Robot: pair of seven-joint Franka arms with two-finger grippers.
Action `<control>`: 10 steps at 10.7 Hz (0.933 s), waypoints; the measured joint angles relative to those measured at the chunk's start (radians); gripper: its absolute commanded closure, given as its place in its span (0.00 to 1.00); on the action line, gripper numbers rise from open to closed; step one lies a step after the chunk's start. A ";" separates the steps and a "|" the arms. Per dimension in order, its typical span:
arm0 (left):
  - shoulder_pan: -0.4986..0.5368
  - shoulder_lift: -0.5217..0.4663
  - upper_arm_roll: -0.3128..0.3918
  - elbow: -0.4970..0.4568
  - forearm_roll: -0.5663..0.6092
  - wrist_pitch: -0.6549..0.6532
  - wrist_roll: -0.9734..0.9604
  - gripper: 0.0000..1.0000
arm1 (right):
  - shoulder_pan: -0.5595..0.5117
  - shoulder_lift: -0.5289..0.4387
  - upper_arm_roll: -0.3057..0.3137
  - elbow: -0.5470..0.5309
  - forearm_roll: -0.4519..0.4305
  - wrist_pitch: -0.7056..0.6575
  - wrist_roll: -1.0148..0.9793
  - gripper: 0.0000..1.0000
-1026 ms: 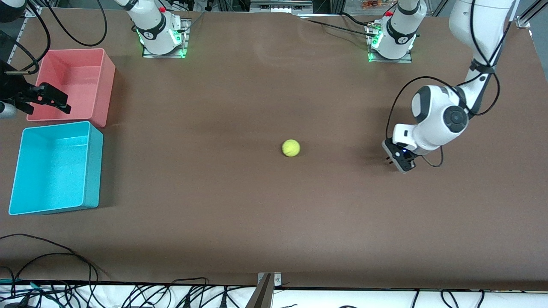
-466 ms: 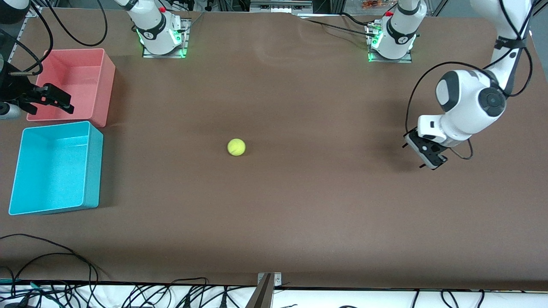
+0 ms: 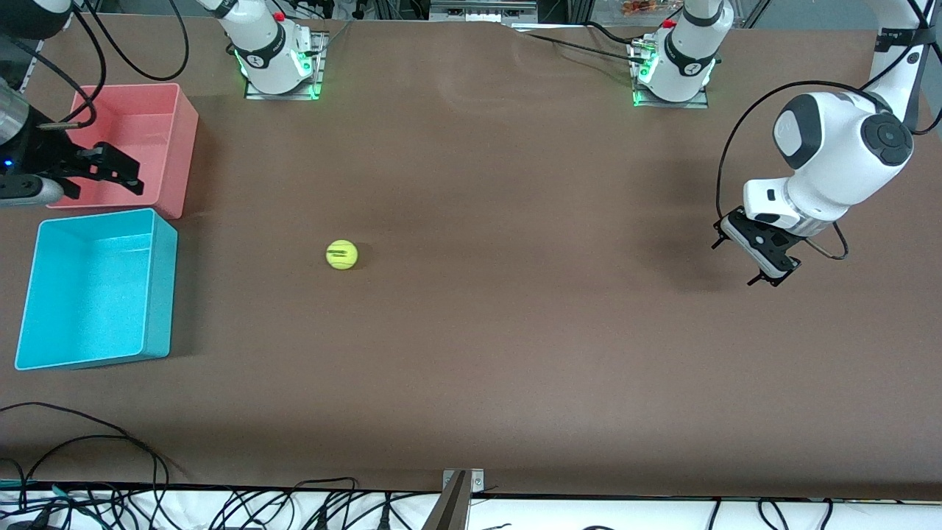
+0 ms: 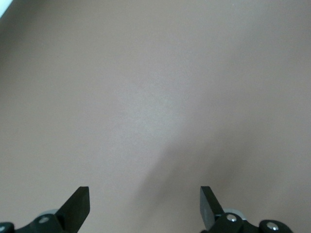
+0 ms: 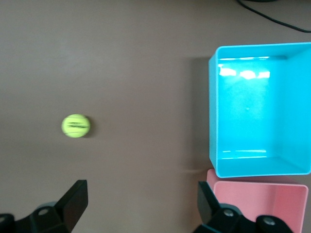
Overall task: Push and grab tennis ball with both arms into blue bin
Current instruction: 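Reach the right gripper to the ball while the left gripper withdraws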
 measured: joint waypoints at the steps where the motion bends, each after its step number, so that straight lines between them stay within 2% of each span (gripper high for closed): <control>1: 0.002 -0.012 0.000 0.000 0.000 -0.006 0.000 0.00 | 0.001 0.000 0.022 -0.004 0.000 -0.001 0.001 0.00; 3: 0.014 -0.041 0.001 0.000 0.000 -0.027 0.000 0.00 | 0.002 0.000 0.046 -0.014 0.000 -0.001 0.002 0.00; 7: 0.043 -0.084 0.024 0.003 0.000 -0.096 -0.001 0.00 | 0.005 0.003 0.046 -0.017 0.001 0.006 0.004 0.00; 10: 0.044 -0.112 0.054 0.017 0.000 -0.164 -0.057 0.00 | 0.017 0.009 0.050 -0.087 0.001 0.076 0.015 0.00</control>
